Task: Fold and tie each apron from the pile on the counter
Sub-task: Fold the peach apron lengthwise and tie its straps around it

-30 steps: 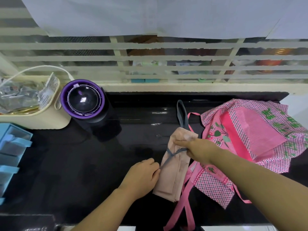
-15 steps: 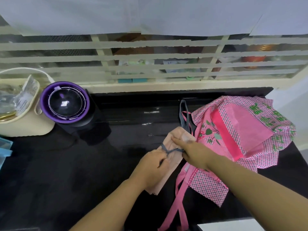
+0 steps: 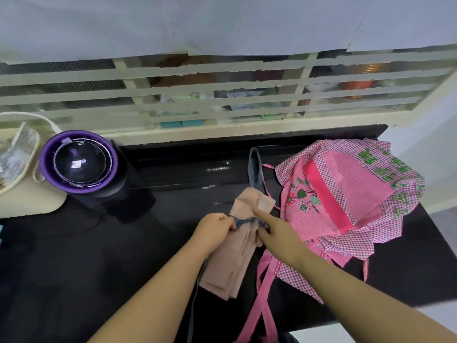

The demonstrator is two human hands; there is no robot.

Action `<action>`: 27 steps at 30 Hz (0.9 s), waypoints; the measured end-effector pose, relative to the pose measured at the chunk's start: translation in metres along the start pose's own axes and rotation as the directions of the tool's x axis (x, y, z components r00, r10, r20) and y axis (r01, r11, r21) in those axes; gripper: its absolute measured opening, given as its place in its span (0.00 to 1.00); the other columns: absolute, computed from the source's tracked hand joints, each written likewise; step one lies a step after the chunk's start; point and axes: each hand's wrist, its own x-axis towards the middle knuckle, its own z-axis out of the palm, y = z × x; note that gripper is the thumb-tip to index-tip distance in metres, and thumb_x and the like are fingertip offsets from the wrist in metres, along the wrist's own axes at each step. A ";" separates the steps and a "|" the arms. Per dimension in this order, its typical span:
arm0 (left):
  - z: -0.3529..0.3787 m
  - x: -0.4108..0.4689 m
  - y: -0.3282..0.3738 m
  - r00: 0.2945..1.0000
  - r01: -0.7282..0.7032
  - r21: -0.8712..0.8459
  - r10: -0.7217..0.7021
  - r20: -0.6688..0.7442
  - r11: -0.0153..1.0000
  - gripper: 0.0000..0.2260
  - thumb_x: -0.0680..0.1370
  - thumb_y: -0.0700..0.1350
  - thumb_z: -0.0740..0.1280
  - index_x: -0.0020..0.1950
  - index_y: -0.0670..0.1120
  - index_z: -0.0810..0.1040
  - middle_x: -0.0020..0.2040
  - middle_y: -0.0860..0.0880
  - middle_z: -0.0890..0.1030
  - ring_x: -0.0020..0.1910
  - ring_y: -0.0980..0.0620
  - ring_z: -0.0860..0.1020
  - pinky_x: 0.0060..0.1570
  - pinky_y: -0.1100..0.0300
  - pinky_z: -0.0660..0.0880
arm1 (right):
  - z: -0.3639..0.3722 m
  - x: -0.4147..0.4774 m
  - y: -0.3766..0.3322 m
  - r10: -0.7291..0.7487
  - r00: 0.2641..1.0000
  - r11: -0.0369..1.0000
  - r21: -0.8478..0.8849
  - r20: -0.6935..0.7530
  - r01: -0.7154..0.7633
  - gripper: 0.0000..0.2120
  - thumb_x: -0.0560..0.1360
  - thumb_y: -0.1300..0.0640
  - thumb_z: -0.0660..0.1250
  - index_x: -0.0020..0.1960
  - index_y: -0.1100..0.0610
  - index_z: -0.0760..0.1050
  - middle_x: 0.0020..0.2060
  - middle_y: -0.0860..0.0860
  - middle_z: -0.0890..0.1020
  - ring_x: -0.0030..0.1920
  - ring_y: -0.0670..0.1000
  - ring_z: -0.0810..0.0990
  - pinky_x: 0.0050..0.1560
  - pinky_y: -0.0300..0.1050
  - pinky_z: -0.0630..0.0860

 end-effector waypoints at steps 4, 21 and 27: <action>0.011 -0.006 0.005 0.984 0.170 -0.444 -0.178 0.024 0.880 0.06 0.73 0.40 0.65 0.36 0.45 0.77 0.42 0.44 0.77 0.44 0.47 0.74 0.44 0.56 0.68 | 0.006 0.004 -0.003 0.365 0.923 0.689 0.703 -0.125 -0.177 0.18 0.76 0.71 0.56 0.61 0.60 0.75 0.23 0.50 0.73 0.23 0.43 0.68 0.25 0.34 0.65; -0.101 -0.054 0.043 0.452 -0.778 0.575 0.860 0.236 0.251 0.11 0.72 0.51 0.58 0.33 0.55 0.76 0.43 0.55 0.83 0.43 0.55 0.77 0.56 0.61 0.69 | -0.094 0.021 -0.107 -0.354 0.872 0.893 0.400 0.339 0.207 0.21 0.79 0.72 0.54 0.50 0.54 0.82 0.47 0.45 0.85 0.44 0.34 0.80 0.55 0.39 0.77; -0.071 -0.044 -0.020 0.840 -0.519 0.772 0.386 0.381 0.367 0.13 0.79 0.54 0.59 0.40 0.49 0.76 0.42 0.54 0.75 0.39 0.54 0.74 0.40 0.57 0.72 | -0.029 0.000 -0.040 -0.187 0.845 0.801 -0.420 0.501 0.426 0.16 0.76 0.66 0.59 0.56 0.56 0.82 0.52 0.48 0.84 0.49 0.41 0.78 0.51 0.25 0.64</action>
